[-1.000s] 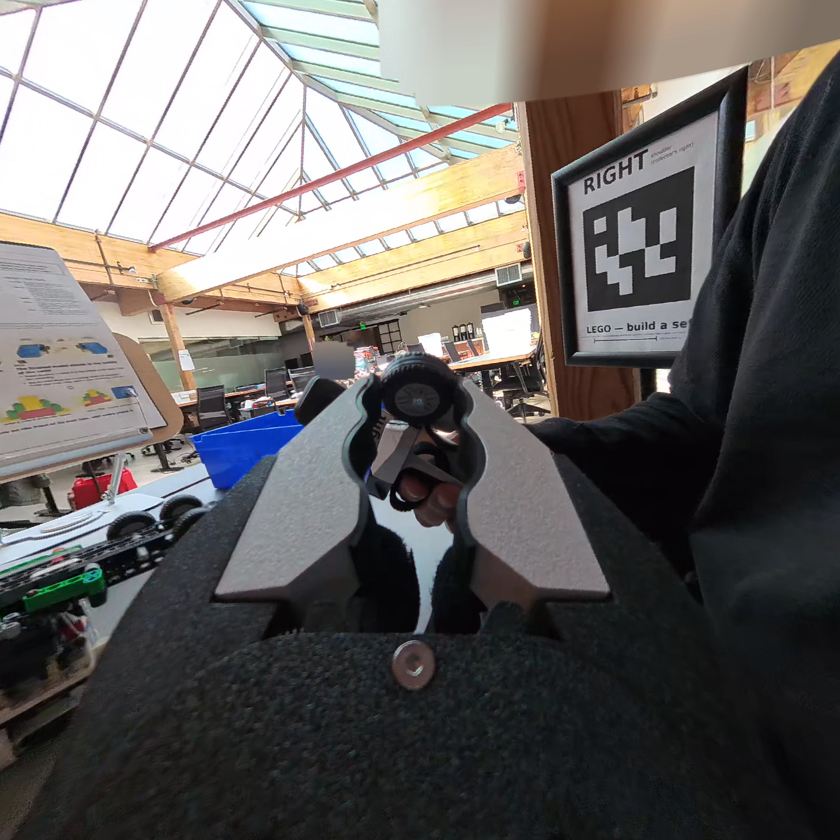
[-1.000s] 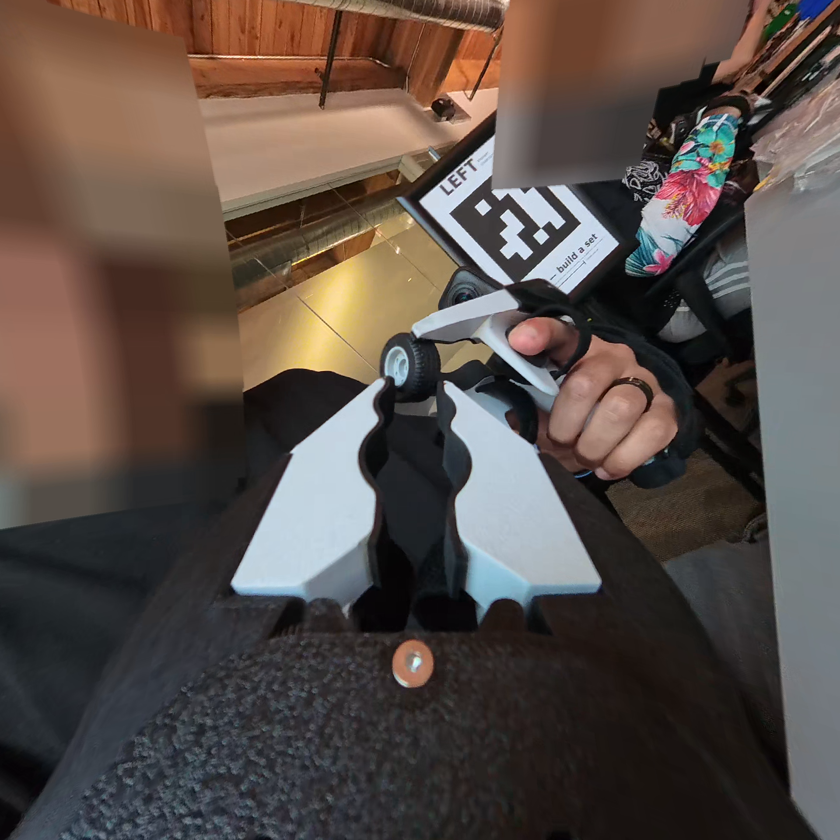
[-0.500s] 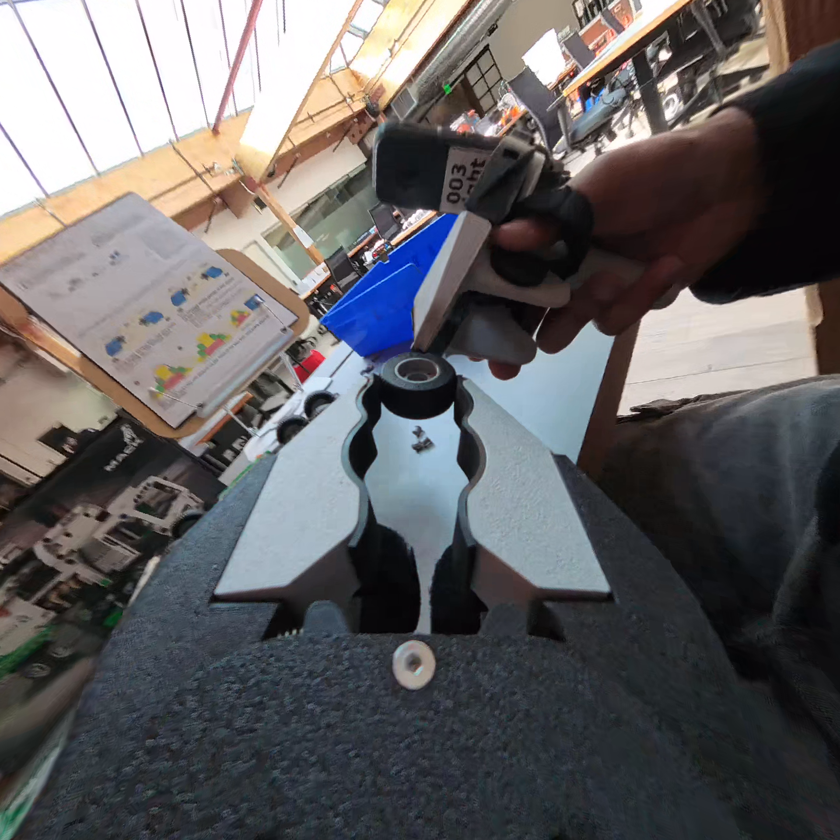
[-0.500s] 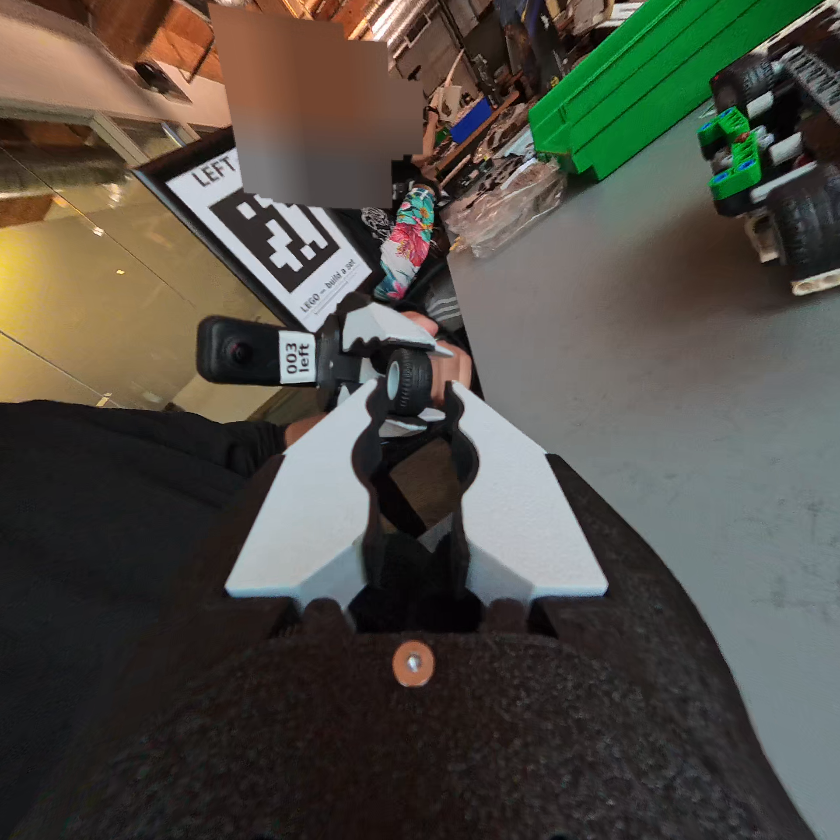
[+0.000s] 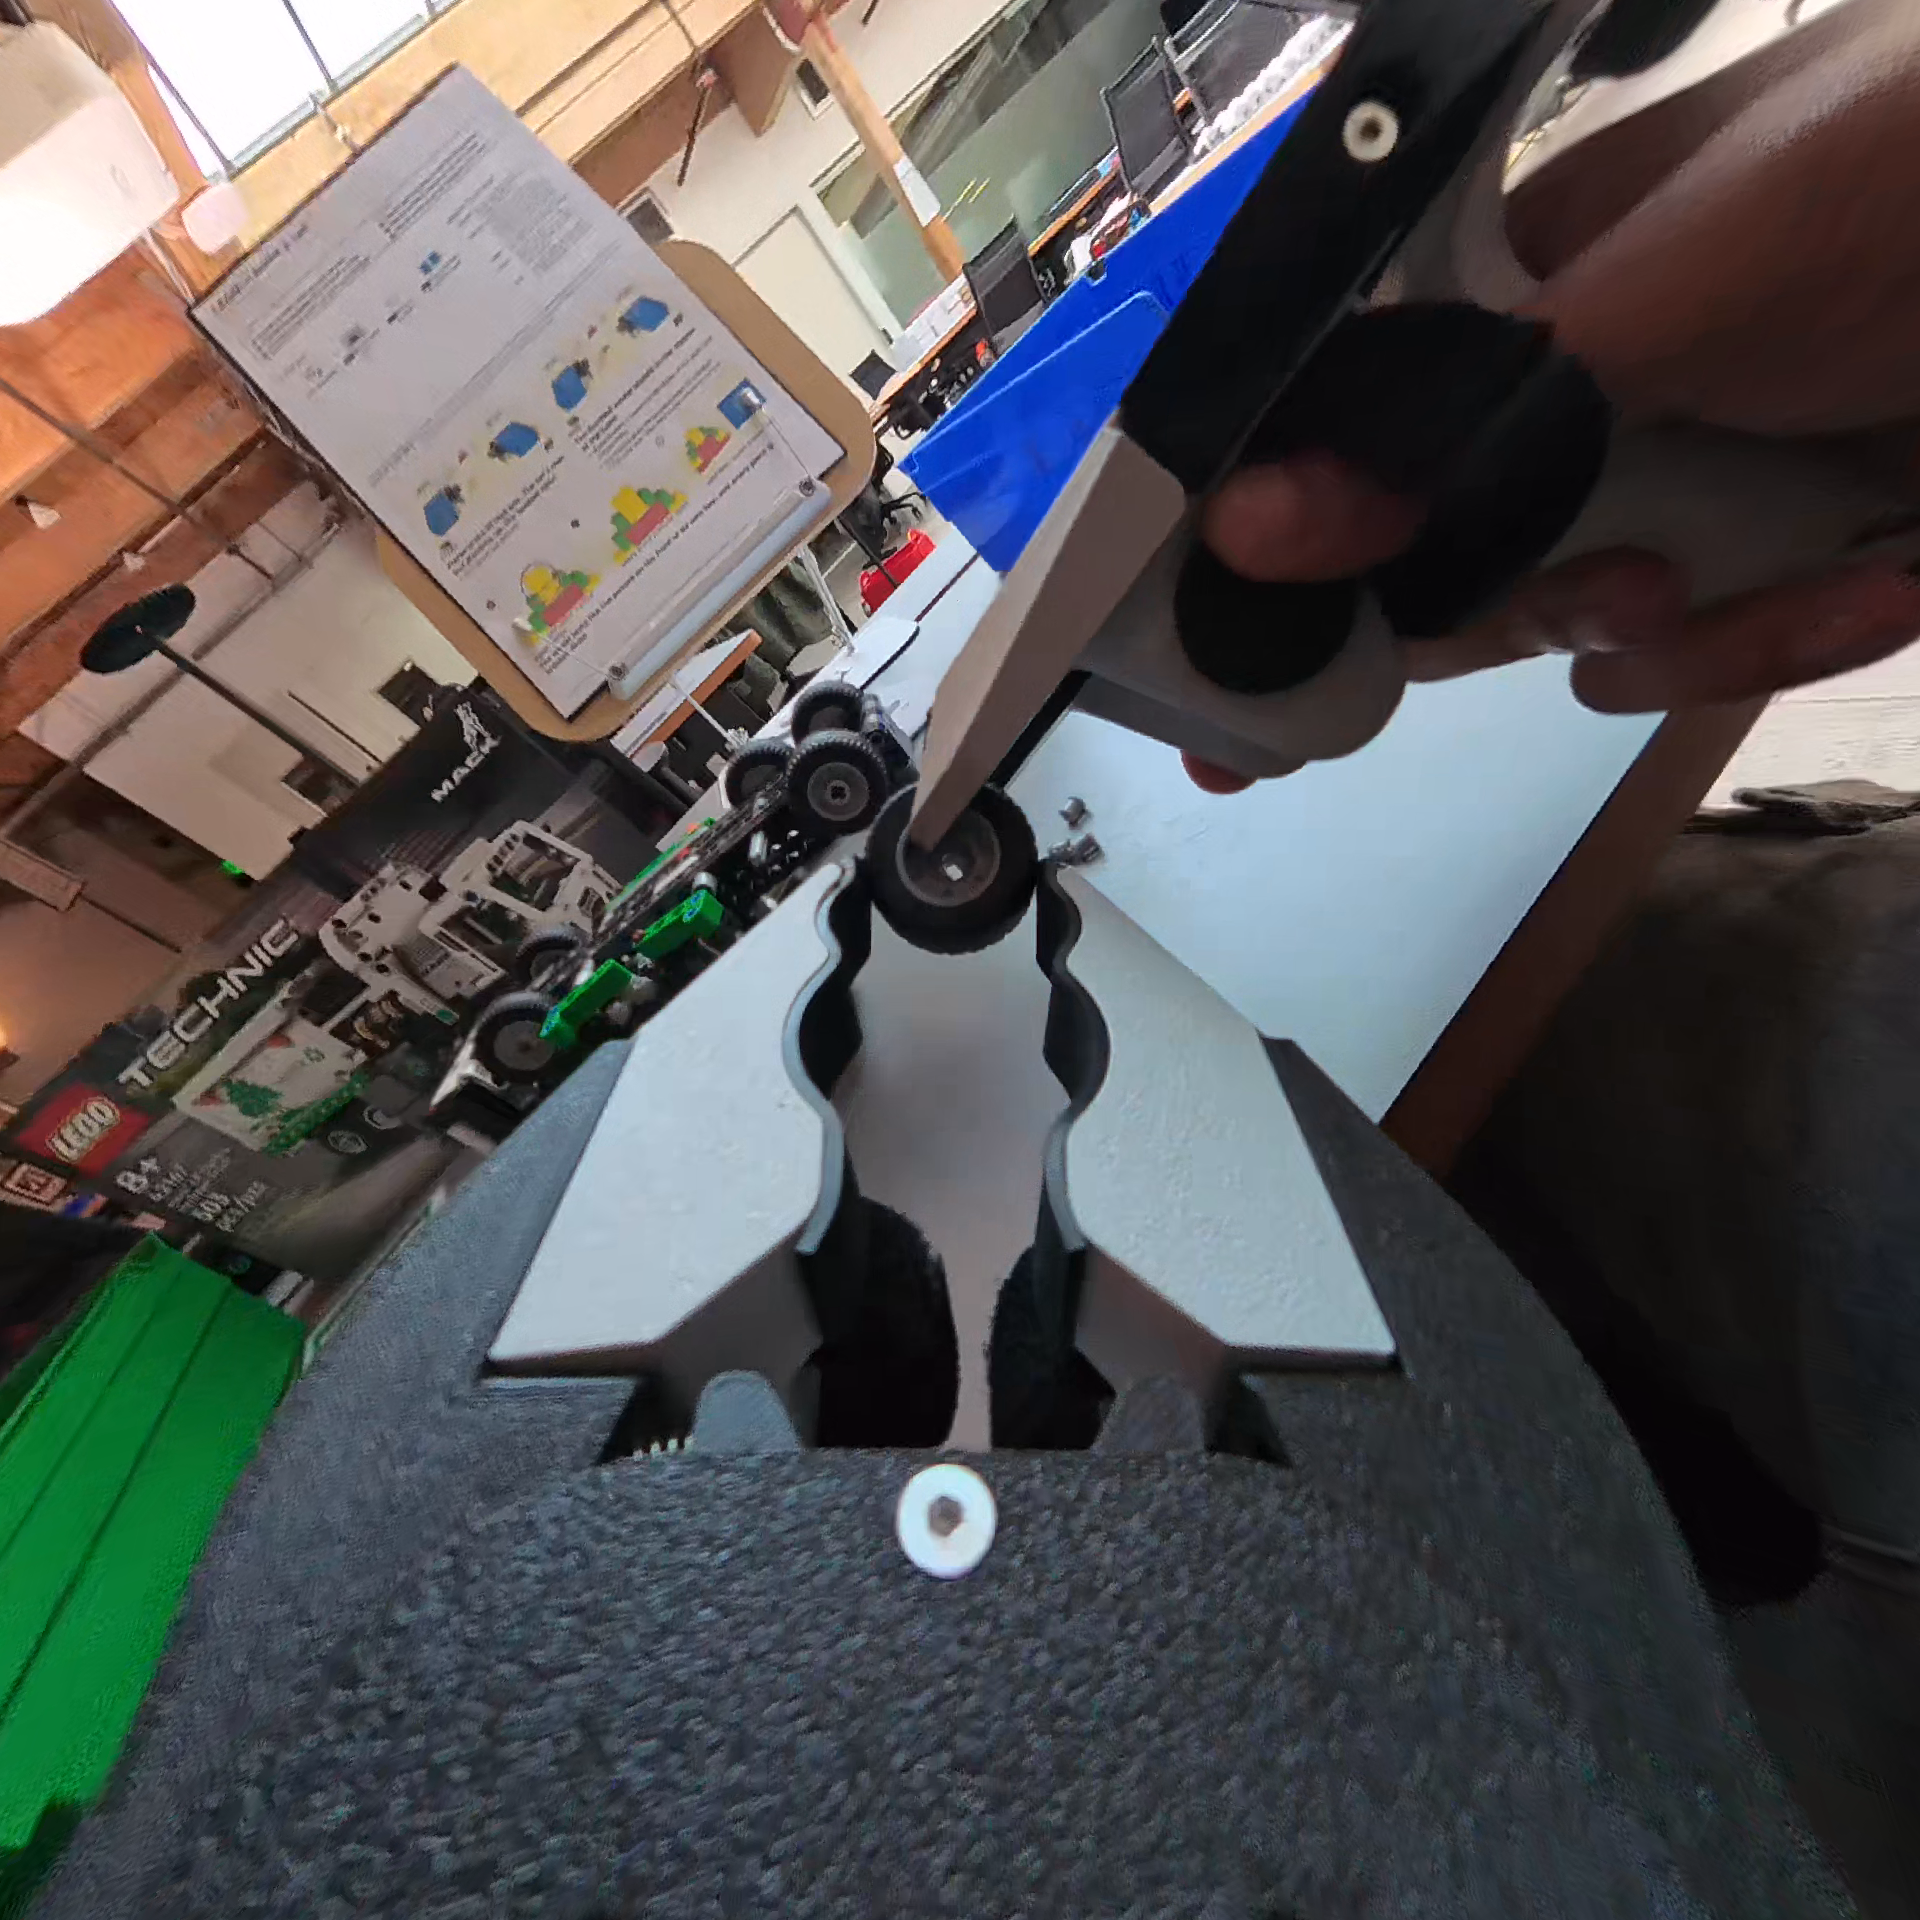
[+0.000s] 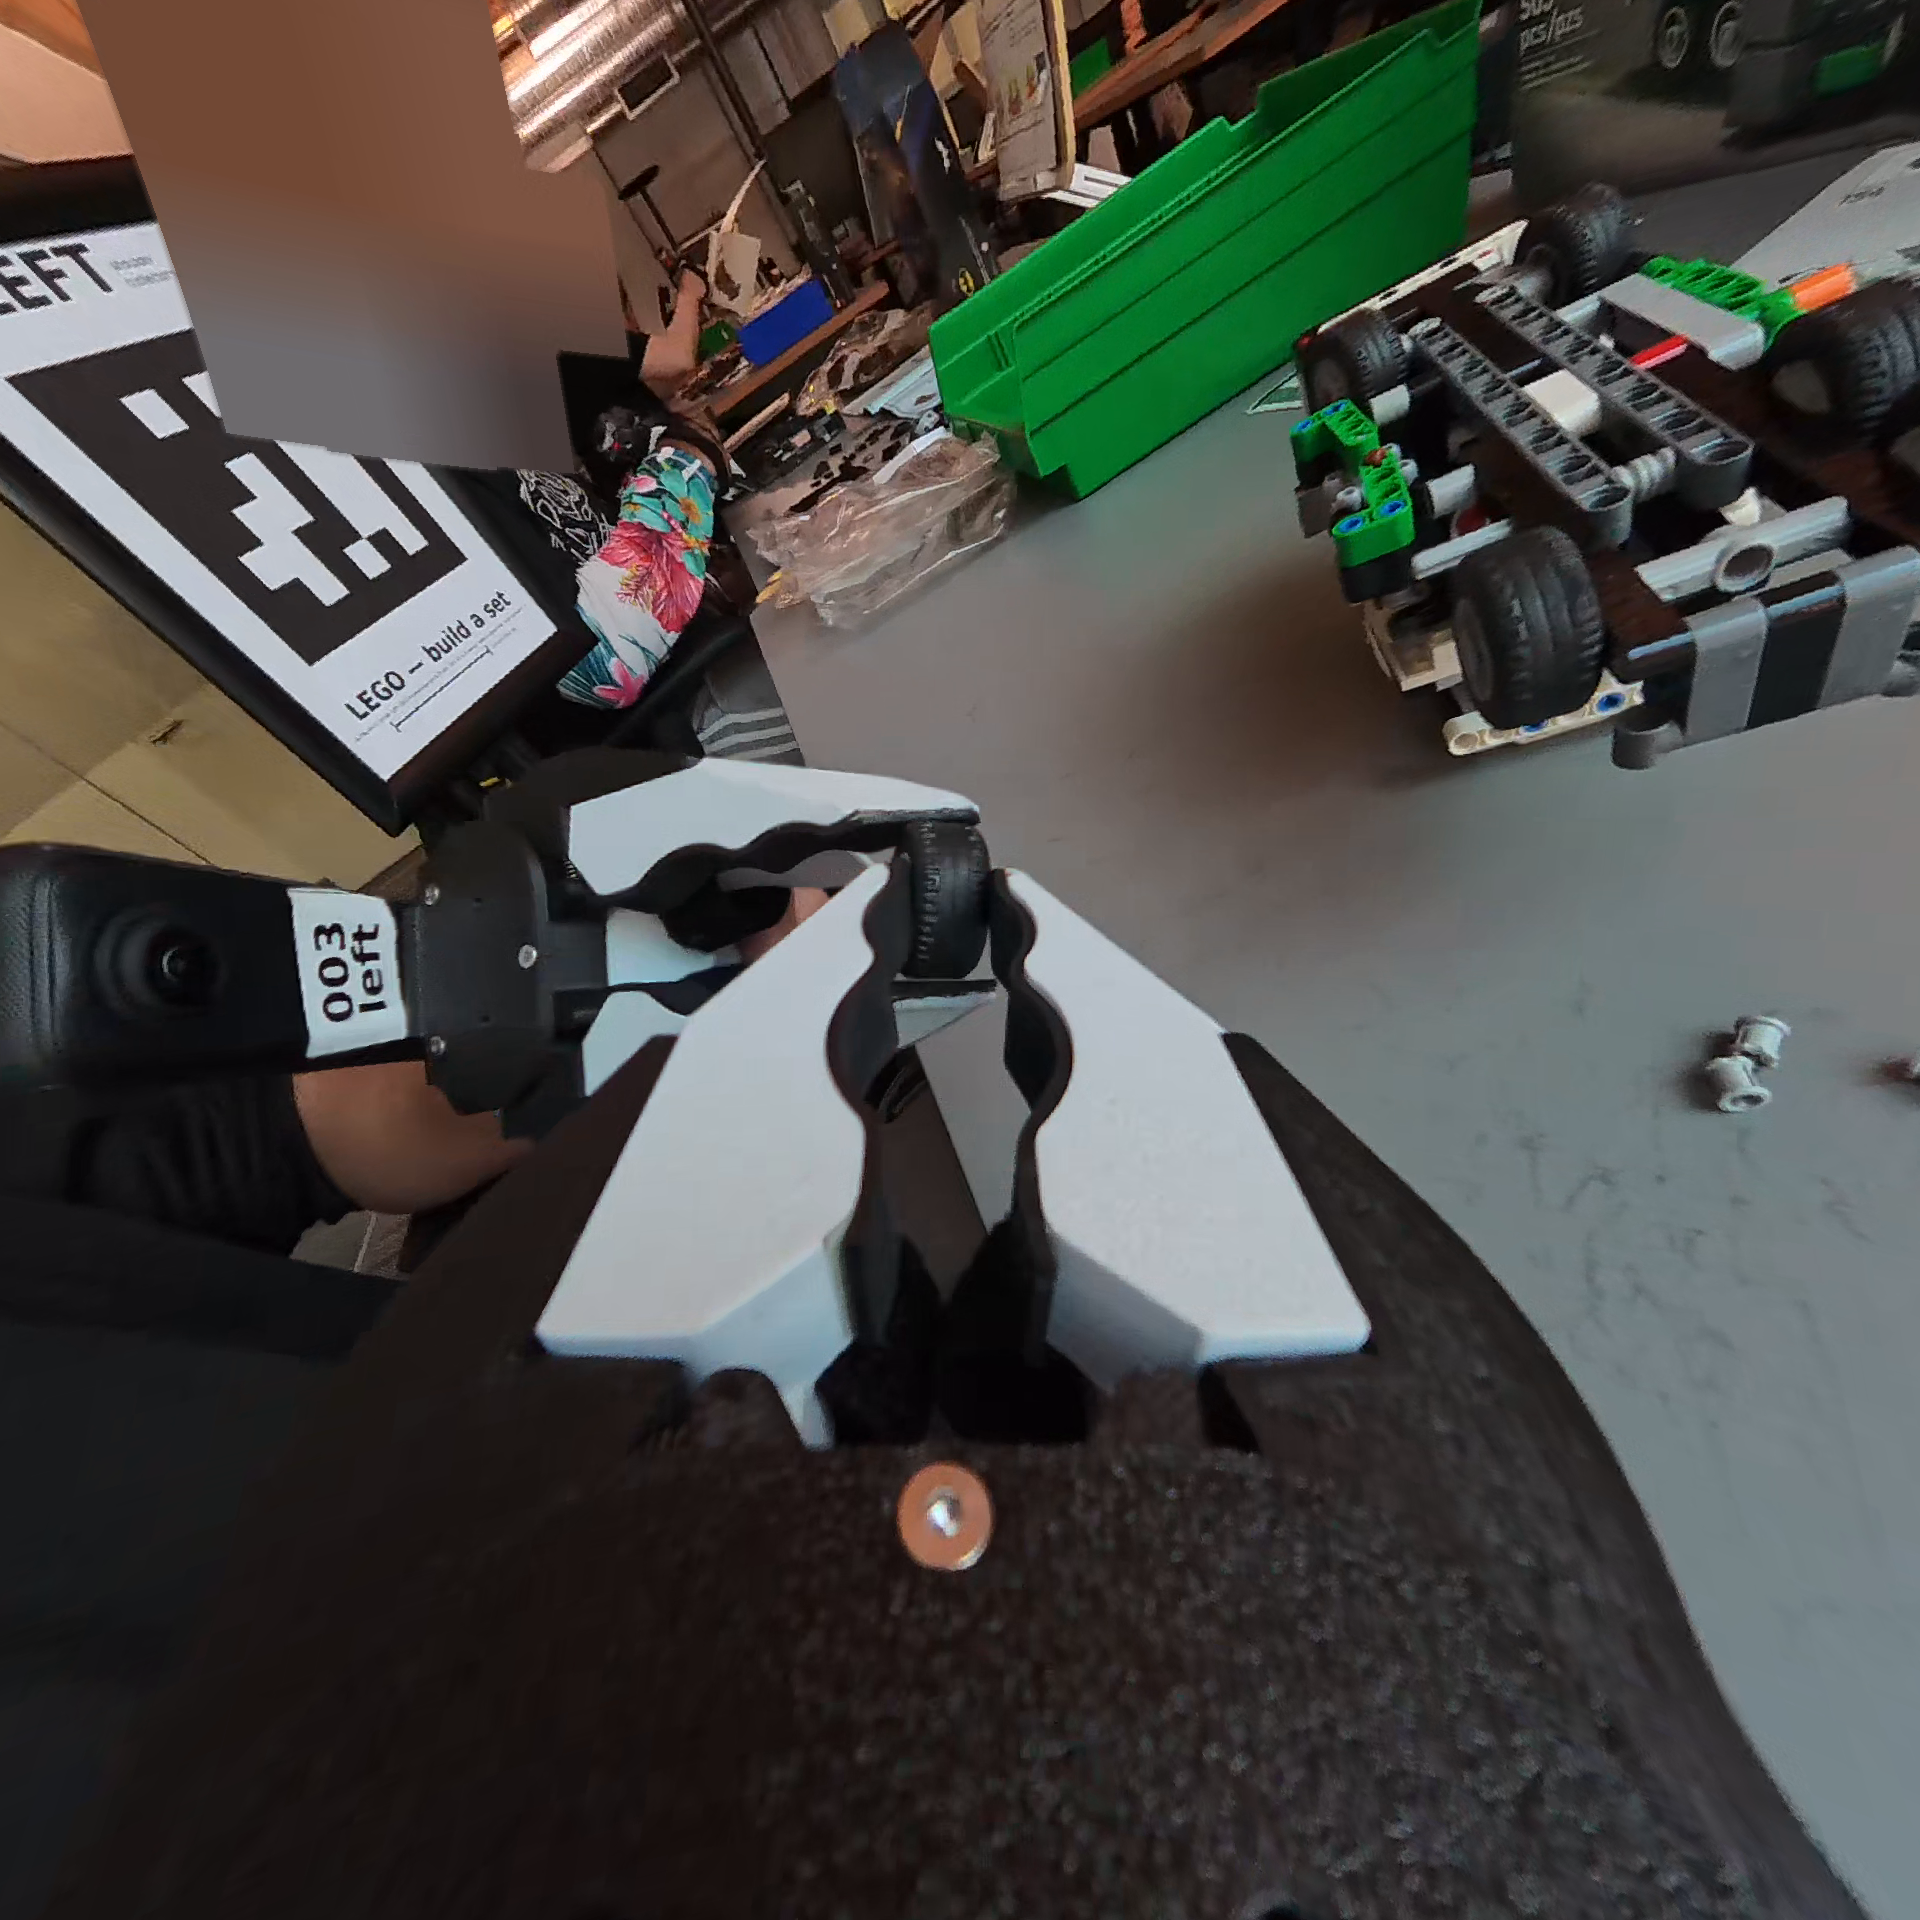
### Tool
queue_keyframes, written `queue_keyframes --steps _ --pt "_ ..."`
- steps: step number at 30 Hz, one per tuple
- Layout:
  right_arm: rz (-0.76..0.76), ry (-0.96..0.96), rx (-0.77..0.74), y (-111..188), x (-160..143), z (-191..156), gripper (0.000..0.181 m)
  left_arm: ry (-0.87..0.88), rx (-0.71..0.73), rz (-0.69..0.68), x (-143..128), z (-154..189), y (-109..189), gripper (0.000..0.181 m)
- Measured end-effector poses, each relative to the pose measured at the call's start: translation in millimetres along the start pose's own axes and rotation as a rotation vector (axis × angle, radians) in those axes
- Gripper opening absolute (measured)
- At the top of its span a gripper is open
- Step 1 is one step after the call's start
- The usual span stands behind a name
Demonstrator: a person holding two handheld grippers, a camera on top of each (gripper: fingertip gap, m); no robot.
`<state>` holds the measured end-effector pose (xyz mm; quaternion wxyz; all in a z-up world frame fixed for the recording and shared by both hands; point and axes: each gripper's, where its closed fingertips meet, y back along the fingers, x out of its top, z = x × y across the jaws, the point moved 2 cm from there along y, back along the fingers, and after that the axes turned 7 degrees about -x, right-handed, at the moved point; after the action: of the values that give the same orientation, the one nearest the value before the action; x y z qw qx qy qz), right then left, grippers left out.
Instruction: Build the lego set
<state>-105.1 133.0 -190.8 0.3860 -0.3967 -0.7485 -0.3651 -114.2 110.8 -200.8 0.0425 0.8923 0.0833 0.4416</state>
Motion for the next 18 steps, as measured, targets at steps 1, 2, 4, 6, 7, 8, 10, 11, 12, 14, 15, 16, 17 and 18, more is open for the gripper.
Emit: queue_keyframes --steps 1,2,4,6,7,8,10,11,12,14,15,16,17,18 --pt "0.002 0.007 -0.005 -1.2 -1.4 0.1 0.014 0.034 0.001 -0.013 -1.0 0.1 0.2 0.030" --pt "0.010 0.017 -0.022 -1.9 -1.7 1.4 0.014 0.072 -0.005 -0.024 -1.9 0.4 0.5 0.030" --pt "0.016 0.063 -0.049 -3.5 -2.4 1.1 0.014 0.144 -0.019 -0.036 -3.2 0.6 1.2 0.030" --pt "0.029 0.117 -0.082 -4.6 -1.1 0.8 0.014 0.183 -0.018 -0.053 -4.4 -0.4 1.4 0.029" --pt "0.040 0.147 -0.091 -5.3 0.1 0.2 0.013 0.194 -0.014 -0.061 -4.6 -1.4 1.6 0.029" --pt "0.042 0.164 -0.098 -6.1 0.8 0.0 0.014 0.202 -0.014 -0.068 -5.2 -2.4 1.6 0.029" --pt "0.036 0.200 -0.095 -5.0 4.0 -0.5 0.015 0.221 -0.025 -0.064 -4.7 -5.4 1.5 0.029" --pt "0.049 0.232 -0.109 -1.5 10.6 2.3 0.023 0.226 -0.026 -0.064 -5.7 -8.7 0.9 0.029" --pt "0.069 0.260 -0.134 4.4 21.1 8.0 0.026 0.225 -0.024 -0.074 -8.8 -13.1 -0.4 0.029" --pt "0.110 0.295 -0.155 17.3 44.8 22.6 0.026 0.229 -0.020 -0.090 -17.4 -22.8 -4.8 0.029" --pt "0.108 0.305 -0.177 20.5 55.9 34.3 0.033 0.233 -0.021 -0.104 -22.8 -27.7 -8.5 0.029" --pt "0.075 0.322 -0.206 21.0 64.3 47.9 0.036 0.239 -0.021 -0.116 -28.0 -33.2 -12.8 0.029" --pt "0.021 0.341 -0.226 19.2 69.8 60.8 0.037 0.247 -0.017 -0.124 -32.7 -39.3 -17.4 0.029" --pt "-0.033 0.353 -0.241 15.6 74.8 73.0 0.041 0.257 -0.011 -0.130 -36.9 -45.8 -22.2 0.029"
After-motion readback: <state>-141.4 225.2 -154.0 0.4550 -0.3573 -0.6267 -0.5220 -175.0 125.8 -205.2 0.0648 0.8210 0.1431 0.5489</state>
